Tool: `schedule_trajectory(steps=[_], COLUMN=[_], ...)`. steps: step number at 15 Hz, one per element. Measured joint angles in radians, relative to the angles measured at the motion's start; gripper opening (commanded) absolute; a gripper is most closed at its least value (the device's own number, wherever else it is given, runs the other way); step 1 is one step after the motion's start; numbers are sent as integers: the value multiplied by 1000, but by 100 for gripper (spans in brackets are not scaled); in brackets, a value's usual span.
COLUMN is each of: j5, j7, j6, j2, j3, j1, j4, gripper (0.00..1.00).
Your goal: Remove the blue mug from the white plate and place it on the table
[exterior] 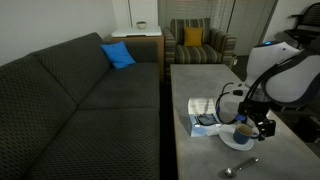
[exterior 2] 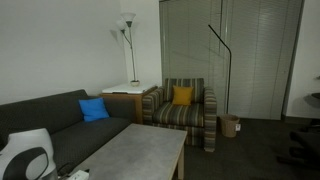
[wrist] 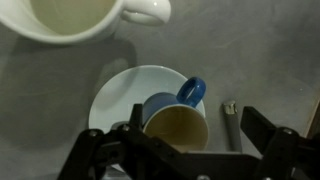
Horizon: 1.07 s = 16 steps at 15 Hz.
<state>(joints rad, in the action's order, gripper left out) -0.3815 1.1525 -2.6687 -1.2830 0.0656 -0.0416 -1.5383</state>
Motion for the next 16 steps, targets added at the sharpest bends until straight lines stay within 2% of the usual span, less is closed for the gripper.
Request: schedule_trajectory(steps=[4, 11, 16], j5=[0, 50, 51], j7=[-19, -234, -339], j6=[-45, -123, -167], j2=[-6, -94, -139], j3=[-23, -32, -33], j1=[5, 24, 40], j4=[-14, 22, 51], gripper=[100, 100, 100])
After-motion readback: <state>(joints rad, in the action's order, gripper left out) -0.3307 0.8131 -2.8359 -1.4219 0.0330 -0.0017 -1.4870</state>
